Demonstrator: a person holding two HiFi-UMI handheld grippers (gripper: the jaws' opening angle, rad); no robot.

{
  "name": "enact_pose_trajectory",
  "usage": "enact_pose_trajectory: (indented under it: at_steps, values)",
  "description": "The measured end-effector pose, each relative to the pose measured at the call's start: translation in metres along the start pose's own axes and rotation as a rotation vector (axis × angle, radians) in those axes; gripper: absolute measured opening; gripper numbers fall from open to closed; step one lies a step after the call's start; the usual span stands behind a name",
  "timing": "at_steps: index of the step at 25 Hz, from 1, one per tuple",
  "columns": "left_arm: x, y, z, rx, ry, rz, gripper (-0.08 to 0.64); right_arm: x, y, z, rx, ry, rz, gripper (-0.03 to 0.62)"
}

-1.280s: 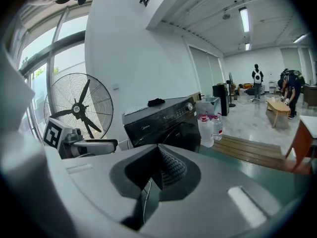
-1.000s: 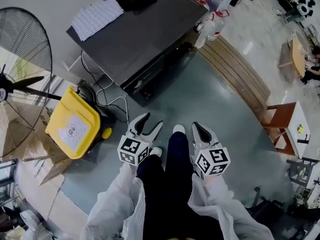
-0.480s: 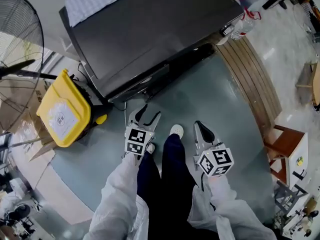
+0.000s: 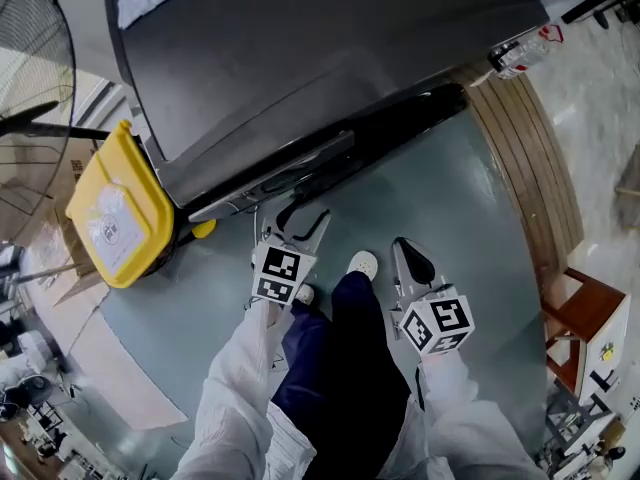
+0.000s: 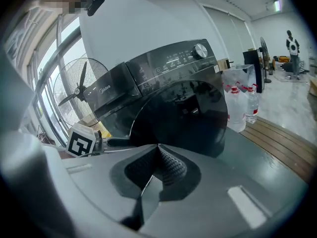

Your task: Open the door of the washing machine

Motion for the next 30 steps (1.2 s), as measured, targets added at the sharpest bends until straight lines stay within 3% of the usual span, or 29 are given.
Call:
enact_pose_trajectory:
  at_steps: [5,13,19,25,30]
  values:
    - [-0.003,0.012,0.001,0.033,-0.003,-0.034,0.08,-0.017,0.001,-0.001,-0.003,0.022,0.004,0.011]
    - [-0.006,0.014,0.006,-0.031,-0.002,-0.113,0.068,-0.033,0.021,0.014,-0.087,0.0,-0.018,0.011]
    - [-0.025,-0.026,0.008,-0.166,0.019,-0.158,0.06,-0.052,0.031,0.032,-0.18,-0.027,-0.072,0.011]
    - [-0.038,-0.073,0.007,-0.276,0.021,-0.122,0.066,-0.062,0.038,0.065,-0.294,-0.078,-0.131,0.011]
    - [-0.043,-0.098,0.006,-0.322,0.033,-0.112,0.069,-0.076,0.044,0.099,-0.381,-0.103,-0.193,0.011]
Point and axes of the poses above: the fingertips, and each gripper's own axes: z backward along the fingers, y to its left, x out of its top, the point moved 6 cm from there along z, backward along the fingers, and after that the axes turned 4 degrees about -x, right-handed, at the moved point
